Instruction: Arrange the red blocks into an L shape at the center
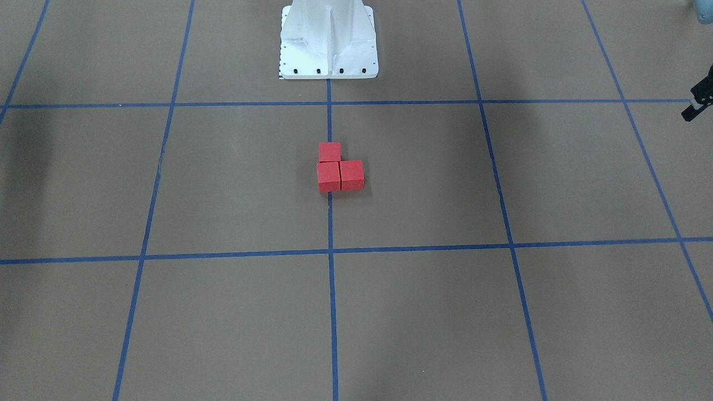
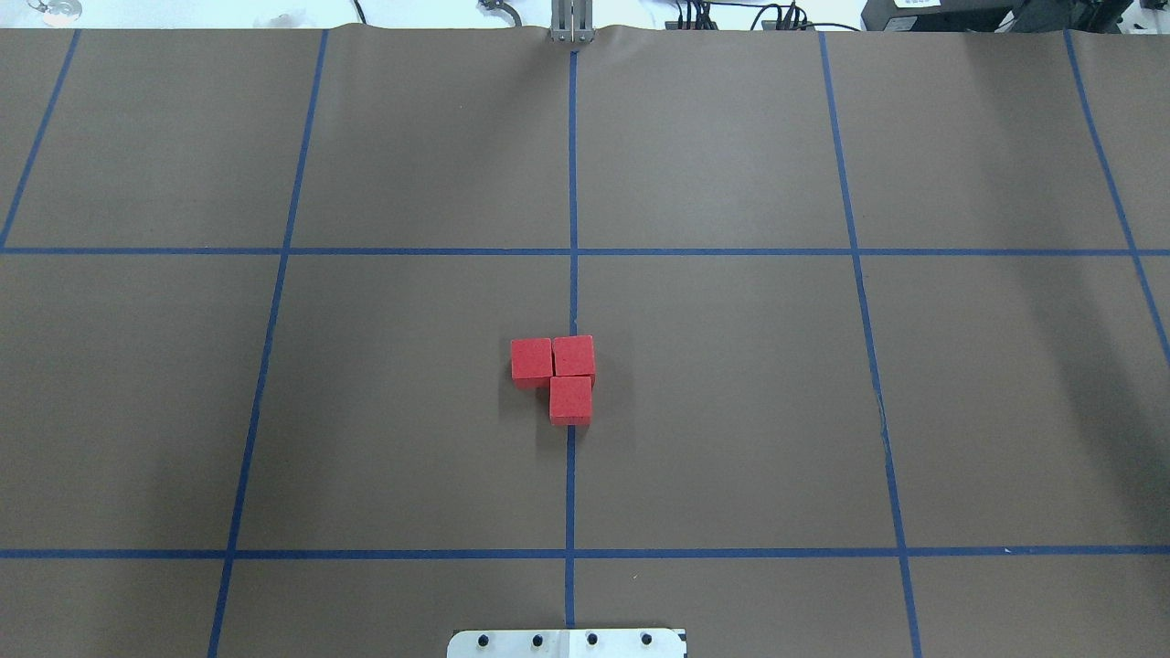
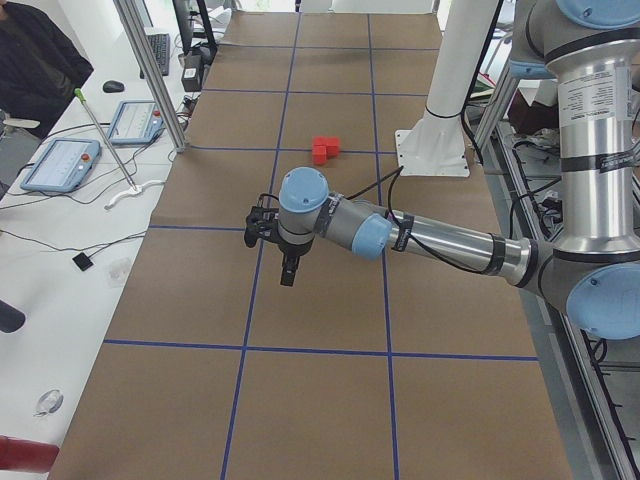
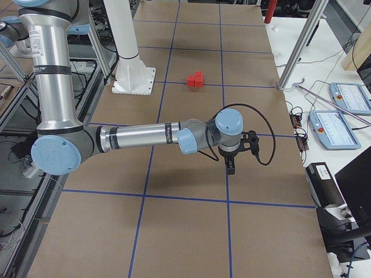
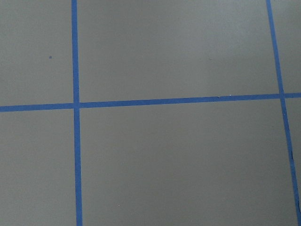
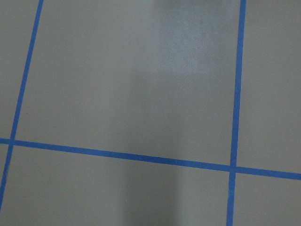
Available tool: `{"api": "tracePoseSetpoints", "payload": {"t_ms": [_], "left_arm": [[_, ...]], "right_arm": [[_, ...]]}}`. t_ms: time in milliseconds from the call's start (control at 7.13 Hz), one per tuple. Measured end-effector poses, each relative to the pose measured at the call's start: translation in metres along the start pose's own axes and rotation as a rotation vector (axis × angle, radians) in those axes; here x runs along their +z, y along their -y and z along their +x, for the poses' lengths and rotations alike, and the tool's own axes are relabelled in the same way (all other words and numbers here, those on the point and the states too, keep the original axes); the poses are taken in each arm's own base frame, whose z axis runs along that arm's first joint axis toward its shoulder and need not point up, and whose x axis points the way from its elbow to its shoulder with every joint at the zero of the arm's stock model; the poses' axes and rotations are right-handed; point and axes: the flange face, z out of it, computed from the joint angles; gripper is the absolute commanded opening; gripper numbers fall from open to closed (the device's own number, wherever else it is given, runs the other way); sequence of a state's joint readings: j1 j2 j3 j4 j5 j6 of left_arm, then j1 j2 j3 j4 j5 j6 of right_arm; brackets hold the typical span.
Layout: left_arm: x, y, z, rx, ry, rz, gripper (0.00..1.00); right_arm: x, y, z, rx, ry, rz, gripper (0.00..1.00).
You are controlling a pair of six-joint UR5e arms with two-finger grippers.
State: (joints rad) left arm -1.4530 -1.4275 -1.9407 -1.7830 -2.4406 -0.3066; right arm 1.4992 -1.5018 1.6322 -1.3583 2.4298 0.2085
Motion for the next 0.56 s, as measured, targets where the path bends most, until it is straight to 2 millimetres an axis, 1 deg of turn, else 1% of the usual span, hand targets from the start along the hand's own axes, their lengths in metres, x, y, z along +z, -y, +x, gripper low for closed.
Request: {"api": "tracePoseSetpoints", "payload": {"t_ms": [280, 561], "left_arm": [[-0.0004, 0.0003, 0.0017, 0.004, 0.000, 0.001, 1.00], [-0.0020, 0.0007, 0.0027, 0.006, 0.001, 0.005, 1.00]], "right_arm": [[-0.0005, 0.0000, -0.0008, 0.001, 0.002, 0.000, 1.00], [-0.0049, 0.0008, -0.0067, -0.009, 0.005, 0.009, 1.00]]}}
